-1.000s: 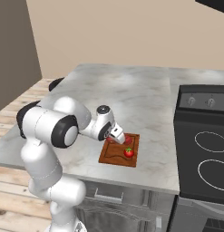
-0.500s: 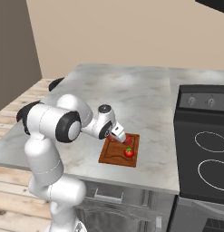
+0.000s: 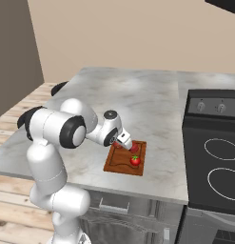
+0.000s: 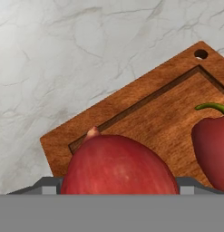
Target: Place the avocado, onion, tomato, and bell pepper on the cutting board.
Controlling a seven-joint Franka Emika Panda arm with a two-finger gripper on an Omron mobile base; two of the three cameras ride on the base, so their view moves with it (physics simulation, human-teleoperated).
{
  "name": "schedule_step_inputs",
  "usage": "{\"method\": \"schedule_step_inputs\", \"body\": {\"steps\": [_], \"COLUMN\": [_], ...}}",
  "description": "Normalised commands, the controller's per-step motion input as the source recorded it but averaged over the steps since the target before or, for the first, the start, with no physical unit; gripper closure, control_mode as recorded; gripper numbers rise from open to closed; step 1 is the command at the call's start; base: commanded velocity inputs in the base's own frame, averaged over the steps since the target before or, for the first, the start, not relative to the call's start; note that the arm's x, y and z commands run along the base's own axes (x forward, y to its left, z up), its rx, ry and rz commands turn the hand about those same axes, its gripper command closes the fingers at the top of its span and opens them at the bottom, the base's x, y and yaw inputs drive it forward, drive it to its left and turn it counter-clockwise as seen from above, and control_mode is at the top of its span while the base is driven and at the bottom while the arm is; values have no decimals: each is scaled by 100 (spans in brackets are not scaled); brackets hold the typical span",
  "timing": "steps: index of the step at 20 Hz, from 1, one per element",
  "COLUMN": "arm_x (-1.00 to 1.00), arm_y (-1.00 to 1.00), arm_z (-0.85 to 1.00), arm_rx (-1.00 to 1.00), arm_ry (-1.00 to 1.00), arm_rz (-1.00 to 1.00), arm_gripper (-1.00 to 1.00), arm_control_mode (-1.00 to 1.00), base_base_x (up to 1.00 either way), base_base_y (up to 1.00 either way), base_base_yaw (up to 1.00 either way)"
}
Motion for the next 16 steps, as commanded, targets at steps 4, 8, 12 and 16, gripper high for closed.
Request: {"method": "schedule_step_inputs", "body": {"steps": [4,8,12,16], "arm_x": [0,0,0,-2], "arm_y": [-3,0,0,-9], "arm_z": [-28,-26,-18,-4], "arm_rx": [0,0,0,0], "arm_ry": [-3,-2,0,0], "arm_rz": [-1,-1,-1,0], "arm_gripper": [100,100,-100,-100], "arm_control_mode": [-100,-100,-100,-100], "base_base_x": [0,0,0,0], "base_base_y": [0,0,0,0], "base_base_yaw": [0,0,0,0]}}
